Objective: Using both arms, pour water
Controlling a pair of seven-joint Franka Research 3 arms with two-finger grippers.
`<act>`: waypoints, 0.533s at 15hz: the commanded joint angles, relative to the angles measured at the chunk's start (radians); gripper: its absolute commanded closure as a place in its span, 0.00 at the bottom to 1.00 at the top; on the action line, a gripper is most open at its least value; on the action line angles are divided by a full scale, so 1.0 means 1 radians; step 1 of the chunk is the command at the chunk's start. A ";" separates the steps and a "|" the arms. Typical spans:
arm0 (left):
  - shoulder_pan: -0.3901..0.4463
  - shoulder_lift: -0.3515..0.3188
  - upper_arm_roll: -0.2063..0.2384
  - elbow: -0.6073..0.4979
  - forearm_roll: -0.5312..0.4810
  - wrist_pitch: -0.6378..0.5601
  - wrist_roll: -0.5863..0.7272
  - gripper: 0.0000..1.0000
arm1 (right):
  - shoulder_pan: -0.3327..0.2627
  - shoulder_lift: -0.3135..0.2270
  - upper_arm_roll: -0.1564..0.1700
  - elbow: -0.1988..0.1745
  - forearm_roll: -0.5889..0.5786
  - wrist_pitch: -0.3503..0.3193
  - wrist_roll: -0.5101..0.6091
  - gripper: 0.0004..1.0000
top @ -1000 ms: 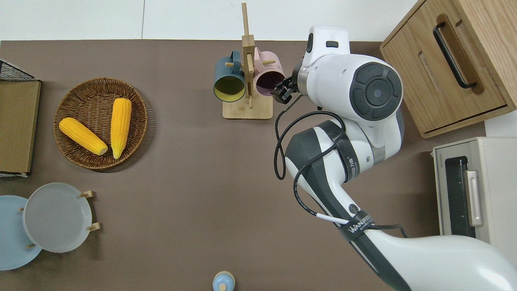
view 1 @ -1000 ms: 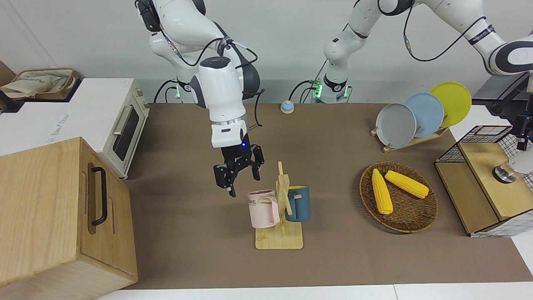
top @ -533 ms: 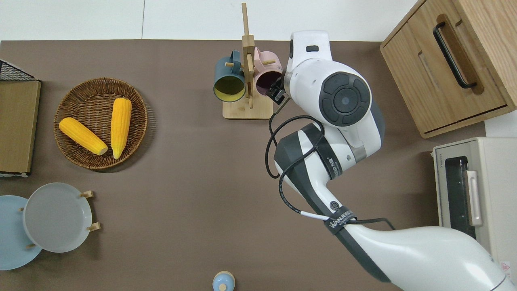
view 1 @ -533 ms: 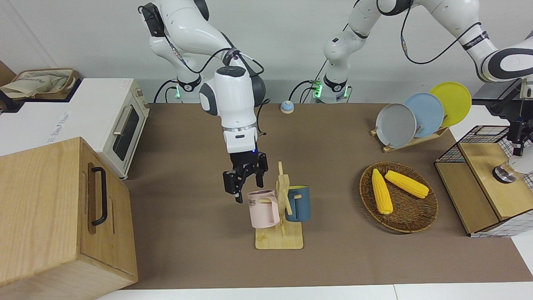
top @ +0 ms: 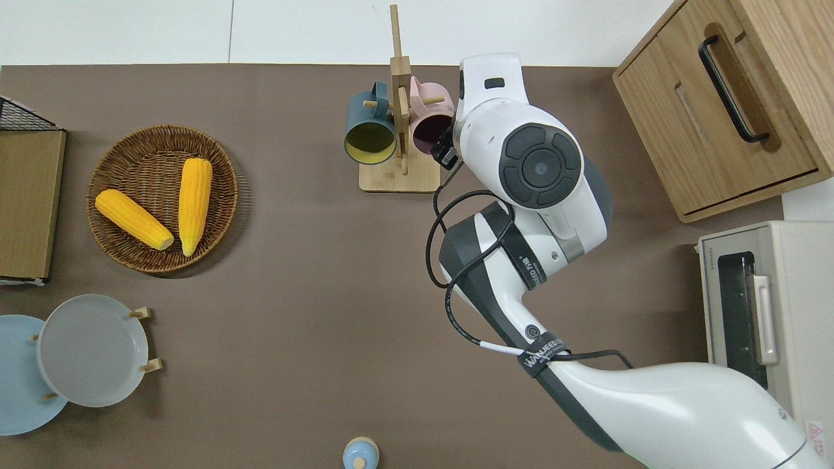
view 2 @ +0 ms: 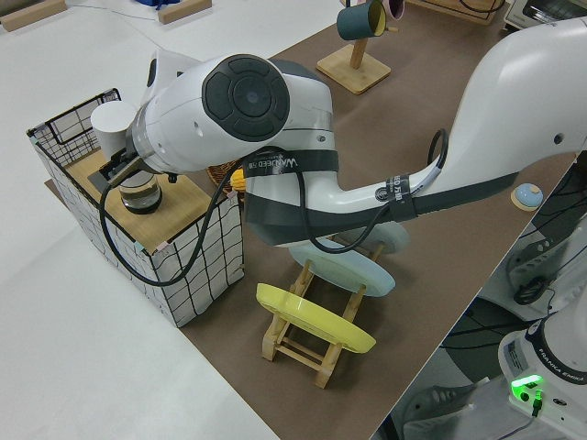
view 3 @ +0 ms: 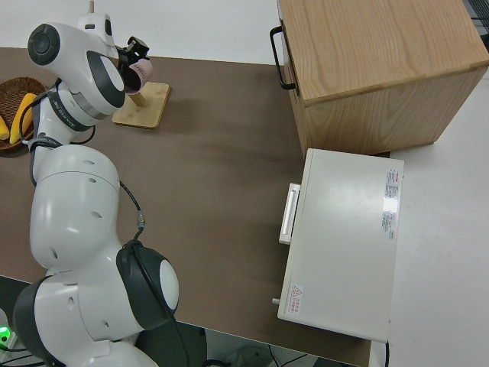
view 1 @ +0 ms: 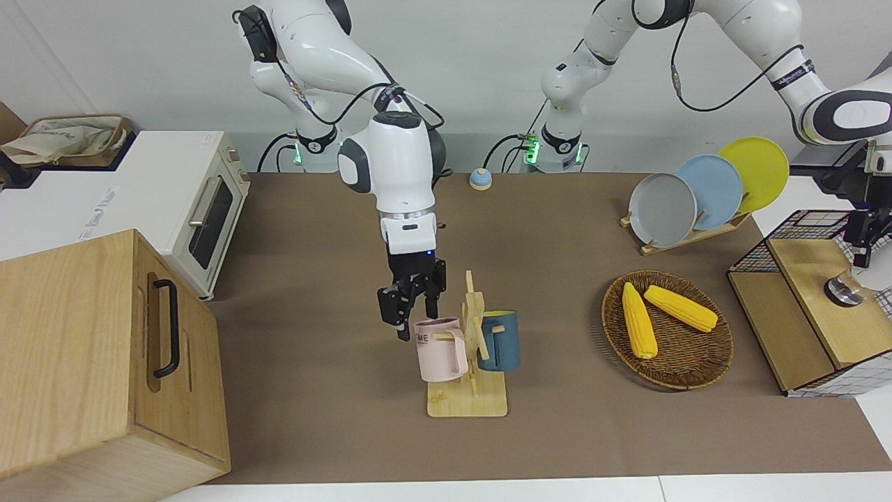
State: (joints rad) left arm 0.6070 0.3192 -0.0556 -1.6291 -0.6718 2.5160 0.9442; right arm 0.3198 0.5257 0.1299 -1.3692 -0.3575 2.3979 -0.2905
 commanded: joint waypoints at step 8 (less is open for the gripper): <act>-0.009 0.029 -0.010 0.000 -0.026 0.041 0.024 0.01 | 0.024 0.037 -0.001 0.015 -0.115 0.010 0.025 0.35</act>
State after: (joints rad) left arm 0.6069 0.3344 -0.0697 -1.6291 -0.6731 2.5300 0.9443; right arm 0.3320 0.5424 0.1298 -1.3692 -0.4390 2.3979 -0.2893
